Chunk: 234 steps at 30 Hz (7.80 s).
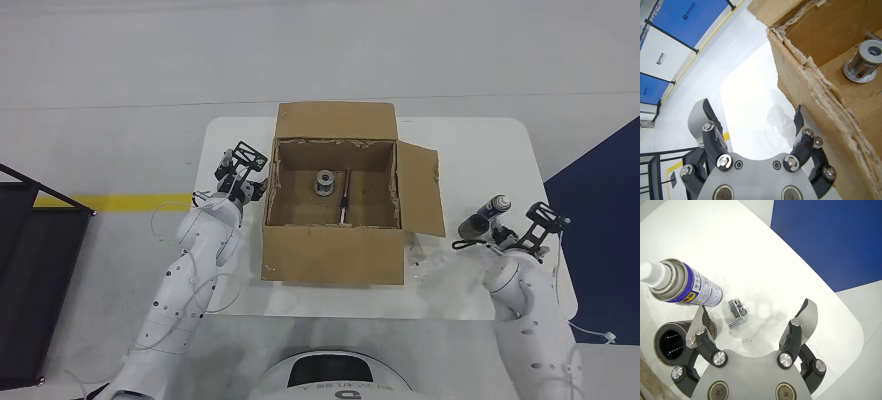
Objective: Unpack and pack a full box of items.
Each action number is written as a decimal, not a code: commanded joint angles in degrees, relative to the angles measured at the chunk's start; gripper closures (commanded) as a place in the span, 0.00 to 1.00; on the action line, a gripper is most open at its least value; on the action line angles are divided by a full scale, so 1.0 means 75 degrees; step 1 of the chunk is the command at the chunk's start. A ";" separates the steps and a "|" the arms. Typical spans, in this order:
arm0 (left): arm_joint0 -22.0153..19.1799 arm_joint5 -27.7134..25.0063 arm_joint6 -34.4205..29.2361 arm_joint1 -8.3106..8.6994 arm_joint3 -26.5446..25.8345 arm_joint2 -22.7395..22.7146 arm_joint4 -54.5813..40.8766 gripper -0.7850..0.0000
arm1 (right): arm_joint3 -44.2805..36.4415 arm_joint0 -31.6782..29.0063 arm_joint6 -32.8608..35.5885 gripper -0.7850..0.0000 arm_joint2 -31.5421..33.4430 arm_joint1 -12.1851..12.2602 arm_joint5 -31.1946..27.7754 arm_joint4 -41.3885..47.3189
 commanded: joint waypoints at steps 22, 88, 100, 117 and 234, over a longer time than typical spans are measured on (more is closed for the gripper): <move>0.0000 0.0000 0.0000 0.0000 0.0000 0.0000 0.0000 0.00 | 0.0523 0.0502 0.0386 0.60 -0.0636 -0.0153 0.0345 -0.1172; 0.0000 0.0000 0.0000 0.0000 0.0000 0.0000 0.0000 0.00 | -0.3771 -0.0563 -0.0850 1.00 -0.1762 -0.0808 -0.2254 0.4668; 0.0000 0.0000 0.0000 0.0000 0.0000 0.0000 0.0000 0.00 | -0.0715 0.3128 -0.0271 1.00 -0.5308 -0.1248 0.1253 0.1526; 0.0000 0.0000 0.0000 0.0000 0.0000 0.0000 0.0000 0.00 | 0.3062 0.5308 0.0818 0.76 -0.6670 -0.1944 0.2572 0.0388; 0.0000 0.0000 0.0000 0.0000 0.0000 0.0000 0.0000 0.00 | -0.2060 0.2233 0.2245 1.00 -0.4509 -0.1998 0.0043 0.0390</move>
